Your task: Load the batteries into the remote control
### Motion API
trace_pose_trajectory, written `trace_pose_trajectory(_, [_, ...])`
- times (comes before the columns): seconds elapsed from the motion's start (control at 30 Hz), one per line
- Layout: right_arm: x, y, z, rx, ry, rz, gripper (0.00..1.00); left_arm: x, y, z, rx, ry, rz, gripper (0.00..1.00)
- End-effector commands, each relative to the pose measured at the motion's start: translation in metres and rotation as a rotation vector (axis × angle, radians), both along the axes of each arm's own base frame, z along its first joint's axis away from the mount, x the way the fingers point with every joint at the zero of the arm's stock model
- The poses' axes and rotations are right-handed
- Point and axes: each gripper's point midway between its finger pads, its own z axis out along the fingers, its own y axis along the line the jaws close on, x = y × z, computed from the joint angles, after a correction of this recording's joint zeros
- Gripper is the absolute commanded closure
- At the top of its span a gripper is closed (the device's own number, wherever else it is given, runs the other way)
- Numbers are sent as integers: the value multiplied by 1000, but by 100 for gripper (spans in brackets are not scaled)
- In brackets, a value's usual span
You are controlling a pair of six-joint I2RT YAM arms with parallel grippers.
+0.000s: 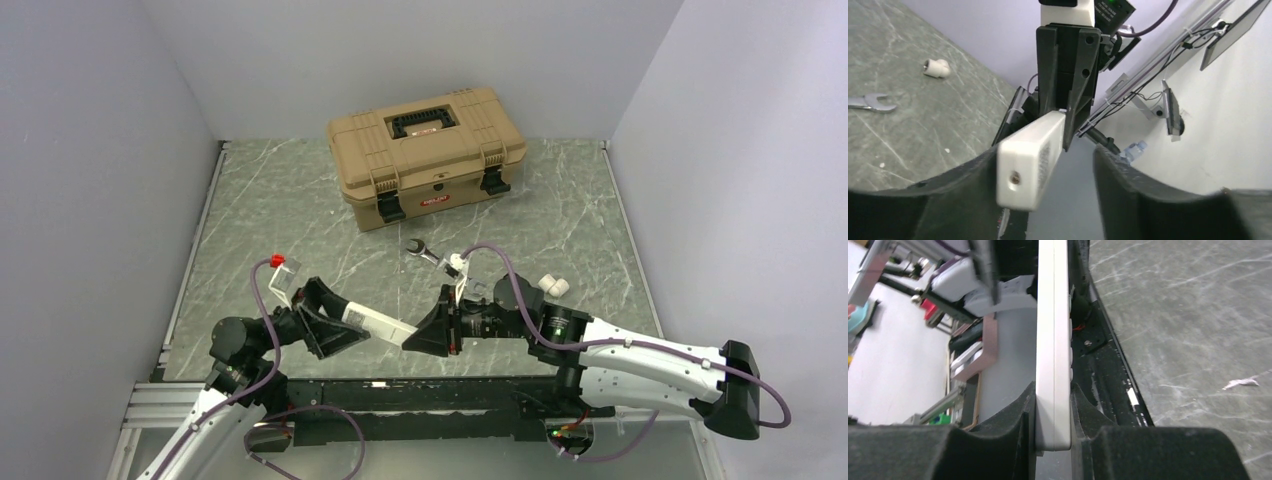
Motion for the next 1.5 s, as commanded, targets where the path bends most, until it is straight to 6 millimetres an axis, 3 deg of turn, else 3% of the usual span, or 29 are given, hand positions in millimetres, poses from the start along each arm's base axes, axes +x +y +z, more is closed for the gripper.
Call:
trace_pose_trajectory(0.0, [24,-2,8,30,3,-143,100,11,2,5,1,-22,68,8])
trace_pose_trajectory(0.07, [28,-7,5,20,-1,-180,100,14,1,2,15,-6,81,1])
trace_pose_trajectory(0.2, [32,-11,5,19,-3,-211,100,16,1,1,8,2,86,1])
trace_pose_trajectory(0.57, [20,-3,5,30,11,-122,100,21,2,-3,4,28,111,4])
trace_pose_trajectory(0.67, [32,-7,-4,-31,-8,-187,100,23,2,-5,14,41,124,4])
trace_pose_trajectory(0.93, [66,-31,-8,-159,-101,-383,100,46,7,-40,107,210,242,3])
trace_pose_trajectory(1.03, [79,-43,-26,-316,-119,-449,100,51,11,-48,145,247,288,2])
trace_pose_trajectory(1.23, [110,-72,-86,-687,-221,-672,100,61,31,-57,281,307,442,2])
trace_pose_trajectory(1.47, [103,-65,-118,-879,-447,-819,100,72,54,-71,366,407,595,2])
